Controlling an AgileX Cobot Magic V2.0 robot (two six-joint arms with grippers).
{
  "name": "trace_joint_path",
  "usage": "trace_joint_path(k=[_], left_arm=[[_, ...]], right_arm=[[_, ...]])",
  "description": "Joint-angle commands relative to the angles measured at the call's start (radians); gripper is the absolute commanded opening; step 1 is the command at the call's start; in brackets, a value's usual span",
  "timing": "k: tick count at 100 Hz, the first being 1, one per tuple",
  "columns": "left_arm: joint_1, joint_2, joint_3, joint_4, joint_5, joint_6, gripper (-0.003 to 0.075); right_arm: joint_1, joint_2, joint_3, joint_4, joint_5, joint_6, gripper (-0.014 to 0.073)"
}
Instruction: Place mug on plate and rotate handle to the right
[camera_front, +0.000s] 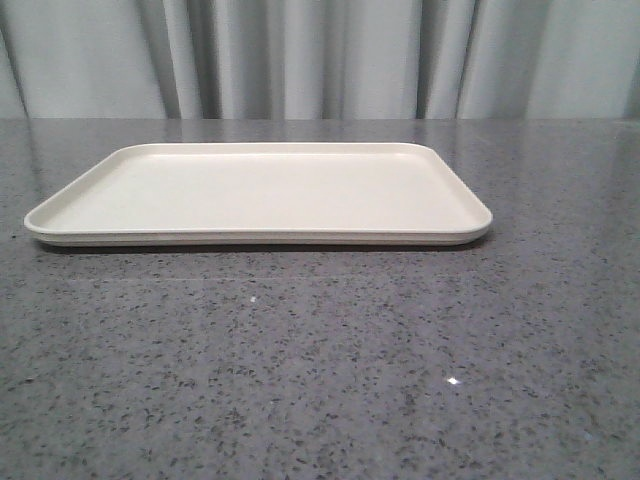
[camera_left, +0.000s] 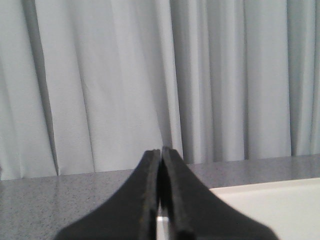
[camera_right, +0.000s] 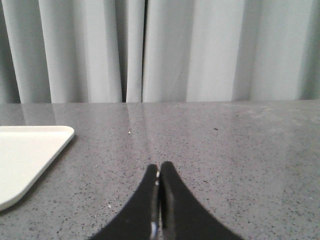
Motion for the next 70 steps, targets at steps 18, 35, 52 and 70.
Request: trace_joint_path(k=[18, 35, 52, 70], left_arm=[[0.001, -0.03, -0.171, -0.086, -0.044, -0.008, -0.002], [0.001, 0.0, -0.343, -0.113, 0.138, -0.01, -0.002], [0.001, 0.082, -0.522, -0.113, 0.256, -0.01, -0.002], [0.001, 0.223, -0.716, -0.111, 0.418, -0.01, -0.002]], right_arm=[[-0.008, -0.01, -0.162, 0.02, -0.05, -0.007, -0.0111], [-0.008, 0.065, -0.318, 0.02, -0.003, -0.007, -0.0111], [-0.007, 0.187, -0.487, 0.02, 0.052, -0.007, -0.0108], [-0.007, 0.312, -0.677, 0.02, 0.167, -0.01, -0.0004]])
